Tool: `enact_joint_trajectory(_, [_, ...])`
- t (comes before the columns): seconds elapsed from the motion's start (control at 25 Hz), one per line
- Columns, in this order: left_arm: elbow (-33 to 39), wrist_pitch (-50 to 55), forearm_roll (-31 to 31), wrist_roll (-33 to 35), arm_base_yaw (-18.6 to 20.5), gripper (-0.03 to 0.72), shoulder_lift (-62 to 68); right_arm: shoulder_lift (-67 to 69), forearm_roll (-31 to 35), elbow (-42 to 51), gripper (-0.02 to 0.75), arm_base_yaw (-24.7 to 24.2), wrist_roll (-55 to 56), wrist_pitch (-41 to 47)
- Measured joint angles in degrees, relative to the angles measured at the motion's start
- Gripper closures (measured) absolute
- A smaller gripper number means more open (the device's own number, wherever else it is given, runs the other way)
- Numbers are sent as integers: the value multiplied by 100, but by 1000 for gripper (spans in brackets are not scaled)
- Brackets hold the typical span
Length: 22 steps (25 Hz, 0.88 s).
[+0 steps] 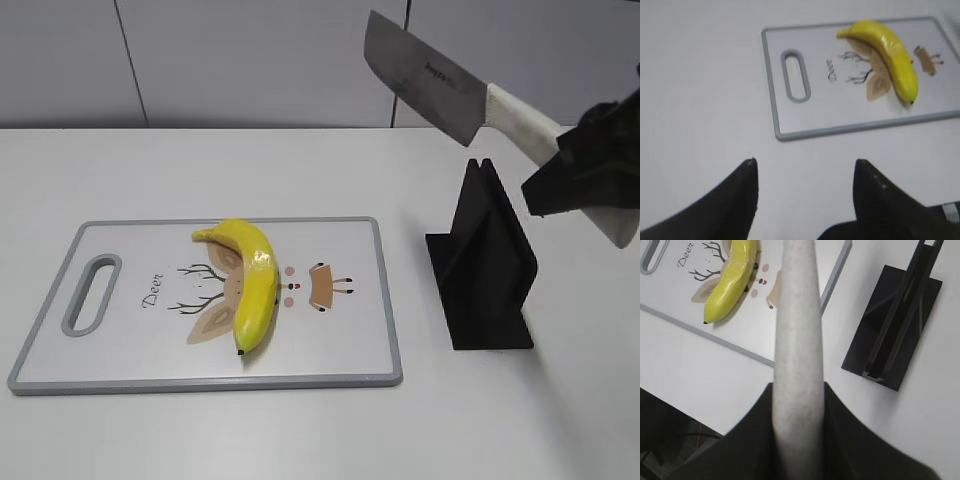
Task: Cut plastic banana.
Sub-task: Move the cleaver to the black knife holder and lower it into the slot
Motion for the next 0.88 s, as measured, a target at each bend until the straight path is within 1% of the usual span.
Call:
enact_joint_trajectory(0.08, [0, -5, 0, 0, 0, 125, -553, -71, -141, 5, 575, 0, 85, 34])
enact_joint_trajectory(0.16, [7, 71, 0, 0, 0, 139, -802, -142, -272, 5, 575, 0, 125, 137])
enact_joint_trajectory(0.32, [7, 103, -2, 0, 5, 148, -667, -342, -398, 25, 575, 0, 252, 457])
enact_joint_trajectory(0.52, [156, -286, 33, 0, 5, 151, -662, -714, -520, 25, 575, 0, 671, 569])
enact_joint_trajectory(0.72, [176, -330, 60, 41, 5, 151, -662, -950, -1165, 201, 575, 0, 1705, 656])
enact_joint_trajectory(0.8, [176, -341, 60, 47, 5, 152, -662, -972, -1377, 340, 575, 0, 1913, 700])
enact_joint_trajectory(0.88, [176, -348, 60, 52, 5, 157, -662, -976, -1449, 456, 575, 0, 2008, 662])
